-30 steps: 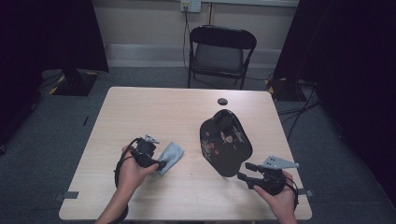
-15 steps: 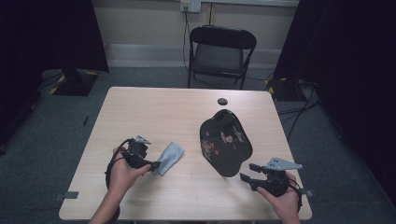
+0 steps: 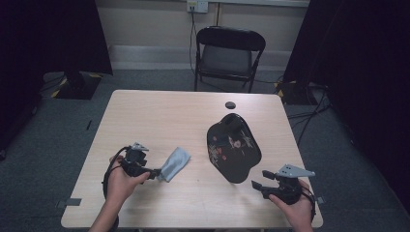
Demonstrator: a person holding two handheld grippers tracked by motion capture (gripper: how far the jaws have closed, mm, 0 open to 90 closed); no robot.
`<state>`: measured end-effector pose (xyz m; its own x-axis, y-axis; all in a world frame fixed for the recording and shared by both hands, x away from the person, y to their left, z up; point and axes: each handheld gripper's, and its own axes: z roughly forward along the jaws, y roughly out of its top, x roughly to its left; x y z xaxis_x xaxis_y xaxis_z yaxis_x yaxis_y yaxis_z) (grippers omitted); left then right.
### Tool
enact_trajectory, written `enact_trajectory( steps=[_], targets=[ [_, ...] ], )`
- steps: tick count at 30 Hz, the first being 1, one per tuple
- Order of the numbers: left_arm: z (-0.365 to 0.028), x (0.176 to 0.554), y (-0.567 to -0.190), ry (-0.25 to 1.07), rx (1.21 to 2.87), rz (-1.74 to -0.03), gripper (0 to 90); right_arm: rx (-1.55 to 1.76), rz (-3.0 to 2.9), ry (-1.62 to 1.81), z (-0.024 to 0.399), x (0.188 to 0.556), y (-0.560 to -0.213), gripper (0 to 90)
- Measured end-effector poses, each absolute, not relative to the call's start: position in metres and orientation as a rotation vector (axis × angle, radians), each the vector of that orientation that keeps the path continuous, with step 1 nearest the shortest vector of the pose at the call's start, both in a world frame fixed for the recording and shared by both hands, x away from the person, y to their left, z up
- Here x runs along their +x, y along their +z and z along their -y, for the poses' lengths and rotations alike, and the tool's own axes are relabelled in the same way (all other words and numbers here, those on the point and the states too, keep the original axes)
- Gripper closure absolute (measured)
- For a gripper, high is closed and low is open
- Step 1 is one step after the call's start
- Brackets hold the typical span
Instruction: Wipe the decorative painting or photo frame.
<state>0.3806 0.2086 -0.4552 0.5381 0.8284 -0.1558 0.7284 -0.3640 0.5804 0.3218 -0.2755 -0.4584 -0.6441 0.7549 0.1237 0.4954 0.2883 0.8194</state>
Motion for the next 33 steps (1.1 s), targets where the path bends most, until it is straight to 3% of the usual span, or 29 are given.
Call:
enact_trajectory(
  steps=[33],
  targets=[
    [-0.237,0.367,-0.466,0.222,2.164,-1.275,23.9,1.223,-2.263,1.216,0.291,0.328,-0.472,27.6]
  ],
)
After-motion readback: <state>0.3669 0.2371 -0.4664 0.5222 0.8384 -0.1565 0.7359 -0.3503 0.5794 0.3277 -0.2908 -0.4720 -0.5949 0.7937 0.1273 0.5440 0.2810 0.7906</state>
